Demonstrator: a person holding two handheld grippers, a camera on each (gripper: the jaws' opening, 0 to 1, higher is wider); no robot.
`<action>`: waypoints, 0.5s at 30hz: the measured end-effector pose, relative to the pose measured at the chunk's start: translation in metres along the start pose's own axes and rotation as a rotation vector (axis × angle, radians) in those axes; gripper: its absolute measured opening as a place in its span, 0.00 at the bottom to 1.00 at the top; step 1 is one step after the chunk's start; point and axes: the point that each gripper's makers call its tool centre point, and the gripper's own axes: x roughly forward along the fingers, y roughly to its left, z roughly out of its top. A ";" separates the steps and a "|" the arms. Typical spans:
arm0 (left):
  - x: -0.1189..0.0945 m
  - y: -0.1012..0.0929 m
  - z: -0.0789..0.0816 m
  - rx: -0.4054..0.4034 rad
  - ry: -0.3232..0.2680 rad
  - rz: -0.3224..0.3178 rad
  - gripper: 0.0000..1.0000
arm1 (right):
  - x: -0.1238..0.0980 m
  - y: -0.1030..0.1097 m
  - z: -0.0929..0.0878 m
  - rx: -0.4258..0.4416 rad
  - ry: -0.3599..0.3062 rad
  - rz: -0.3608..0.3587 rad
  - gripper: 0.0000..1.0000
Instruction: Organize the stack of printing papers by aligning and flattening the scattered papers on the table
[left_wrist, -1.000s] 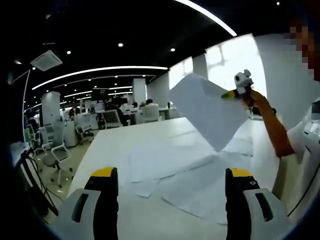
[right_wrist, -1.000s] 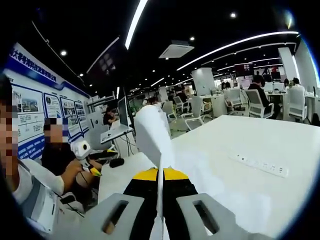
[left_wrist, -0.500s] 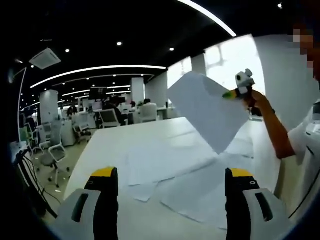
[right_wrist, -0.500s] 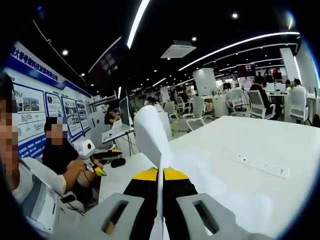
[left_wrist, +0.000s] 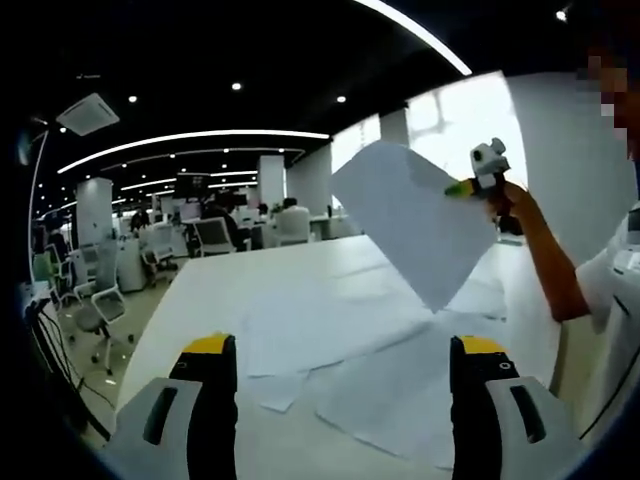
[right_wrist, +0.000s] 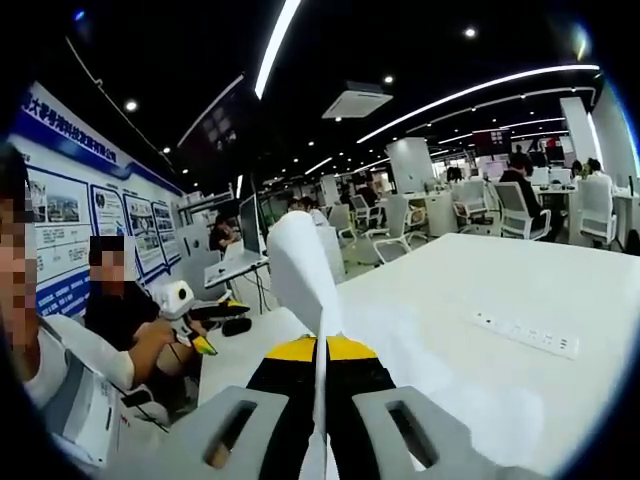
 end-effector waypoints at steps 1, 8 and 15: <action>0.001 -0.001 0.000 0.000 0.000 -0.002 0.90 | -0.001 0.001 0.000 0.001 -0.002 0.001 0.00; 0.004 -0.002 0.003 0.003 -0.001 -0.008 0.90 | -0.002 -0.002 0.003 0.002 -0.006 0.000 0.00; 0.012 -0.004 0.008 0.005 -0.012 -0.024 0.90 | -0.002 0.000 0.003 0.000 -0.006 -0.002 0.00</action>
